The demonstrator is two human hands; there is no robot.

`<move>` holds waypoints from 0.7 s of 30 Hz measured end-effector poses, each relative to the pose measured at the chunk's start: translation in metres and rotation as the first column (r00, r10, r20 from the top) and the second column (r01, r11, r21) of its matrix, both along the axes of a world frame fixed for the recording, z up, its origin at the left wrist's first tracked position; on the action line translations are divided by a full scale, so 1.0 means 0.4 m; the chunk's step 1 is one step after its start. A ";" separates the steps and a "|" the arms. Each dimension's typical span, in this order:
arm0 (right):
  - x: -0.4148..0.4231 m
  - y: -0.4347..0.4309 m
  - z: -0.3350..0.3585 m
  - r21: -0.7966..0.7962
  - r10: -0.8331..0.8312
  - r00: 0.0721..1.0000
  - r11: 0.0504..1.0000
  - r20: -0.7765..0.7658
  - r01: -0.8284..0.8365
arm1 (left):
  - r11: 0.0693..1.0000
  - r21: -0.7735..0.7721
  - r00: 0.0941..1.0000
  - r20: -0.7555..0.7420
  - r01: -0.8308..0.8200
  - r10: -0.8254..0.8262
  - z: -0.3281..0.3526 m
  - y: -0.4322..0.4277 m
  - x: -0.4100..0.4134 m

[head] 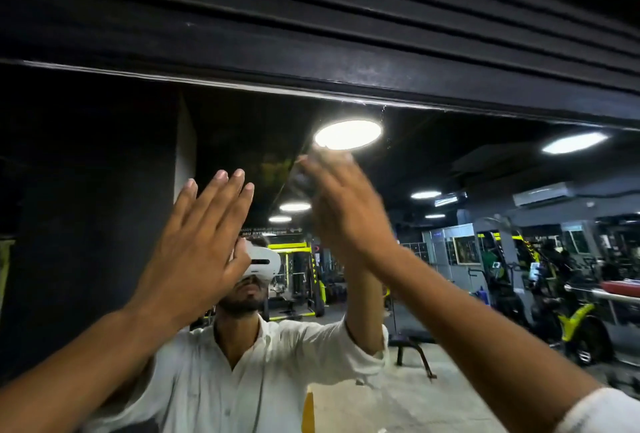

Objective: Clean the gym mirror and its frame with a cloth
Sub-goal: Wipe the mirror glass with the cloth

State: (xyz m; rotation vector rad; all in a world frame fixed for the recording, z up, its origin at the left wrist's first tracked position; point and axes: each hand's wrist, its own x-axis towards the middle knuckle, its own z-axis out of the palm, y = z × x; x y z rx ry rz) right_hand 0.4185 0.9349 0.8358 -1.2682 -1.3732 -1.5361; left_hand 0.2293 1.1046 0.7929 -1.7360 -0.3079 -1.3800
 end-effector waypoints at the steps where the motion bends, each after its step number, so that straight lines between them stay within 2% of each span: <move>1: 0.051 -0.030 0.014 0.089 0.010 0.996 0.996 -0.084 -0.002 | 1.000 0.003 1.000 -0.003 0.003 -0.003 -0.001 -0.002 0.006; 4: 0.173 -0.113 0.040 0.382 0.130 0.919 0.924 -0.371 0.024 | 1.000 -0.003 1.000 -0.005 -0.001 0.001 0.001 -0.015 0.036; 6: 0.168 -0.101 -0.008 0.410 0.164 0.880 0.911 -0.445 0.037 | 1.000 -0.004 1.000 -0.015 -0.018 0.018 0.002 -0.022 0.052; 8: 0.110 -0.048 -0.122 0.306 0.140 0.928 0.952 -0.345 -0.030 | 0.999 0.005 0.999 -0.036 -0.035 0.036 -0.004 -0.027 0.056; 10: 0.052 -0.011 -0.264 0.040 0.083 0.990 0.996 -0.110 -0.079 | 0.999 0.009 0.997 -0.069 -0.039 0.040 -0.022 -0.039 0.062; 12: 0.052 -0.011 -0.354 -0.215 0.010 0.986 0.976 0.165 0.026 | 0.999 0.002 0.993 -0.115 -0.036 0.036 -0.055 -0.056 0.069; 13: 0.075 -0.028 -0.352 -0.268 -0.014 0.973 0.960 0.231 0.078 | 0.999 0.003 0.991 -0.132 -0.035 0.035 -0.073 -0.059 0.072; 14: 0.101 -0.043 -0.334 -0.257 -0.046 0.972 0.961 0.229 0.106 | 0.999 0.005 0.989 -0.143 -0.040 0.040 -0.095 -0.059 0.072; 17: 0.157 -0.094 -0.252 -0.038 -0.005 0.997 0.999 -0.075 0.002 | 0.999 0.014 0.988 -0.144 -0.052 0.053 -0.153 -0.056 0.065; 19: 0.143 -0.094 -0.248 0.133 0.118 0.957 0.987 -0.265 -0.084 | 0.999 0.015 0.989 -0.139 -0.048 0.050 -0.182 -0.061 0.062; 21: 0.095 -0.049 -0.321 0.150 0.161 0.941 0.981 -0.297 -0.120 | 0.998 0.006 0.988 -0.137 -0.064 0.064 -0.212 -0.063 0.062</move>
